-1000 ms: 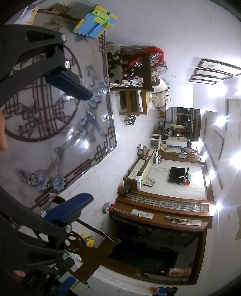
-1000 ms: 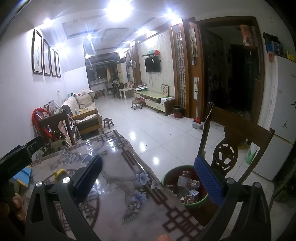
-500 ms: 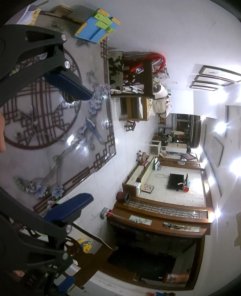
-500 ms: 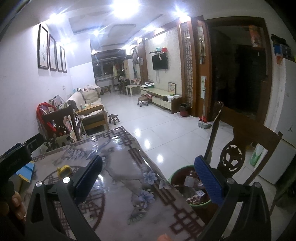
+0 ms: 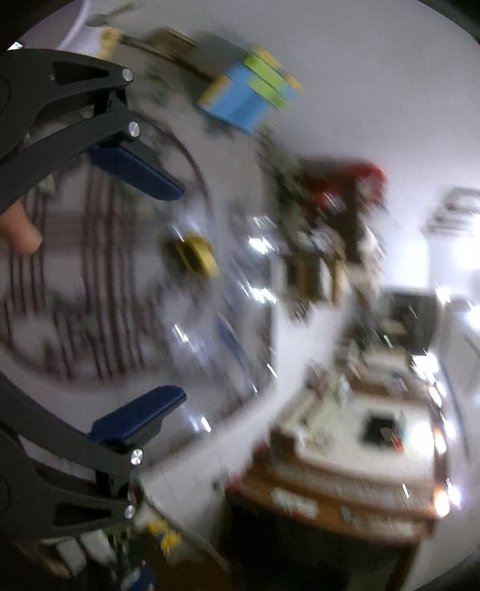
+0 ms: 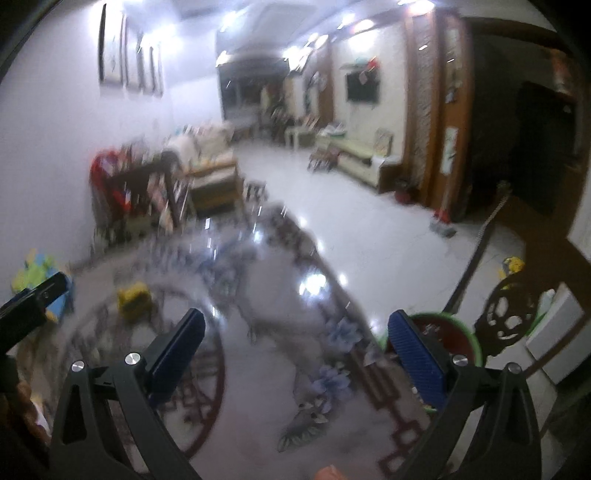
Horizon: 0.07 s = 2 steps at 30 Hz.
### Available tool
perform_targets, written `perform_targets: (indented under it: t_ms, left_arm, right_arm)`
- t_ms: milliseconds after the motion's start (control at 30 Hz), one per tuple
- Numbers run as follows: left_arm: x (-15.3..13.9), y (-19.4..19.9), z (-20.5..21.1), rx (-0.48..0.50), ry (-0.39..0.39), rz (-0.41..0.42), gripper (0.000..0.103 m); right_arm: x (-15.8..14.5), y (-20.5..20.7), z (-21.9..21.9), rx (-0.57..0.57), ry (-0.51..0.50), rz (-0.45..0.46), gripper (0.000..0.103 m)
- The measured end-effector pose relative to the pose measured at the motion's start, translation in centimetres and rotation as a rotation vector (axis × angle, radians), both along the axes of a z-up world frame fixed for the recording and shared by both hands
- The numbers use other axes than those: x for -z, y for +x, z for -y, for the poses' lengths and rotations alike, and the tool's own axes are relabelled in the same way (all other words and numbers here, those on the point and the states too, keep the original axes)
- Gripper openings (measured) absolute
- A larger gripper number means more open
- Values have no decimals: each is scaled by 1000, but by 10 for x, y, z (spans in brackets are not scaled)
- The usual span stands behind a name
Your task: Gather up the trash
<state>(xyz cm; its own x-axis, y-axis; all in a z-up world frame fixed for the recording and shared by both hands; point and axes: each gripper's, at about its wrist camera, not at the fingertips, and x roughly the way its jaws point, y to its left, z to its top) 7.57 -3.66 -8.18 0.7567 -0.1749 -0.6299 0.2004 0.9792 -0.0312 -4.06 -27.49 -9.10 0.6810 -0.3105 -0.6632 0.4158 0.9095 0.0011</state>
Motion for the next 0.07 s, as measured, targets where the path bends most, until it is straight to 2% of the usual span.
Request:
perform_targets:
  t_ms: [67]
  left_arm:
    - [42, 22, -28, -117, 71, -82, 98]
  right_arm:
    - [32, 22, 1, -32, 24, -65, 96]
